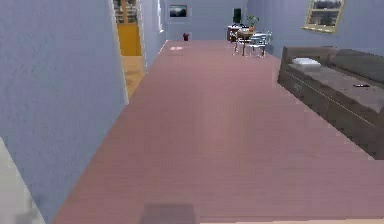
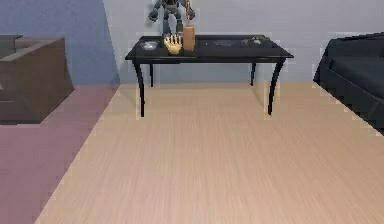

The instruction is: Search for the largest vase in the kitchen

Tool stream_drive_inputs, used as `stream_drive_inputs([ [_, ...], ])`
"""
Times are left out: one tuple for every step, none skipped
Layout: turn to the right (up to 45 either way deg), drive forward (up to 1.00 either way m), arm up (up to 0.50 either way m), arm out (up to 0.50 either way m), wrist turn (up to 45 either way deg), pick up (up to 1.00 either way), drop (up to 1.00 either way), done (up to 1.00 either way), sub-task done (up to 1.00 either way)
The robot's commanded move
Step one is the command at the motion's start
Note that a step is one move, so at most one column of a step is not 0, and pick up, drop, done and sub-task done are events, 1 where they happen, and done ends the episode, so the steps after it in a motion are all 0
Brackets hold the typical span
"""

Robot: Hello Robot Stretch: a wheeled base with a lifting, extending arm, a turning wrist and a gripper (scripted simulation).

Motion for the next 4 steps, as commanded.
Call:
stream_drive_inputs([
  [0.0,0.5,0.0,0.0,0.0,0.0,0.0,0.0,0.0],
  [-9.0,0.0,0.0,0.0,0.0,0.0,0.0,0.0,0.0],
  [0.0,1.0,0.0,0.0,0.0,0.0,0.0,0.0,0.0],
  [-3.0,0.0,0.0,0.0,0.0,0.0,0.0,0.0,0.0],
])
